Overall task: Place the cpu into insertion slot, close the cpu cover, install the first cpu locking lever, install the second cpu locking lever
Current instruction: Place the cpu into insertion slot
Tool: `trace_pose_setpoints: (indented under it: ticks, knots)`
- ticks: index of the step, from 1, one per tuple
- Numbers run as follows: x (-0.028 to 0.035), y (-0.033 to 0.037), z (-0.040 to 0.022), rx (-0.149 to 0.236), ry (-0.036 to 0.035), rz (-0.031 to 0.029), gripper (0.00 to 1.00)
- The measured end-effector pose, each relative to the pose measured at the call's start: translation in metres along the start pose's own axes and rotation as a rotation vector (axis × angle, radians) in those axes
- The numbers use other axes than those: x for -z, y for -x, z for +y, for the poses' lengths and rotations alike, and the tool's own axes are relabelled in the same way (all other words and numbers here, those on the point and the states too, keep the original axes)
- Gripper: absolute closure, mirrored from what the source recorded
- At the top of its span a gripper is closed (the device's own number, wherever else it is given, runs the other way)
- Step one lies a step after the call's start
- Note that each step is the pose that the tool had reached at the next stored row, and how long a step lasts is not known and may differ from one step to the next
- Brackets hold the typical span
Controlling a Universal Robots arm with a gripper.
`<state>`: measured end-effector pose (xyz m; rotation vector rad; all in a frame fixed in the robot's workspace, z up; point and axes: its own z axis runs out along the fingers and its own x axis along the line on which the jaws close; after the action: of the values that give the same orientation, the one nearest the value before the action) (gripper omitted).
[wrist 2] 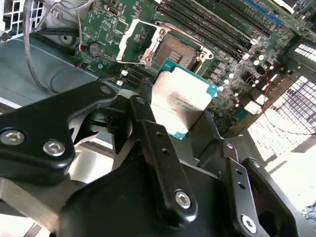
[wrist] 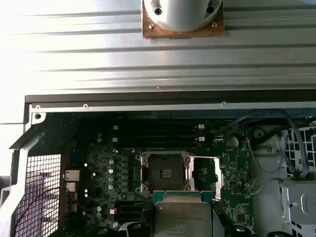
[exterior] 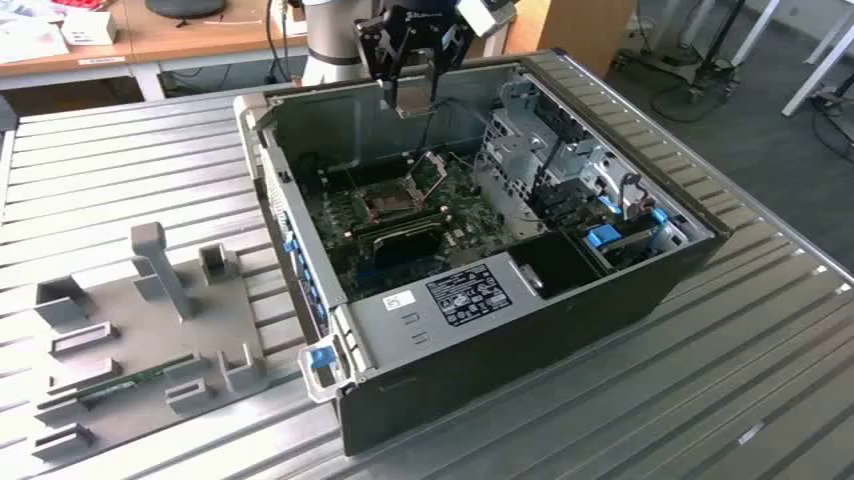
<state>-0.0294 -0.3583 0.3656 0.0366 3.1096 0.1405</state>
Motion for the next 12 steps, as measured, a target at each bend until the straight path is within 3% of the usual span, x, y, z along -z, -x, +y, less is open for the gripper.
trace_pose_setpoints:
  ticks: [3,12]
  knots:
    - [0.0000,0.0000,0.0000,0.000,0.0001,-0.0037,0.46]
    - [-0.0044,-0.0012,-0.0003,0.000,-0.0020,-0.0037,0.46]
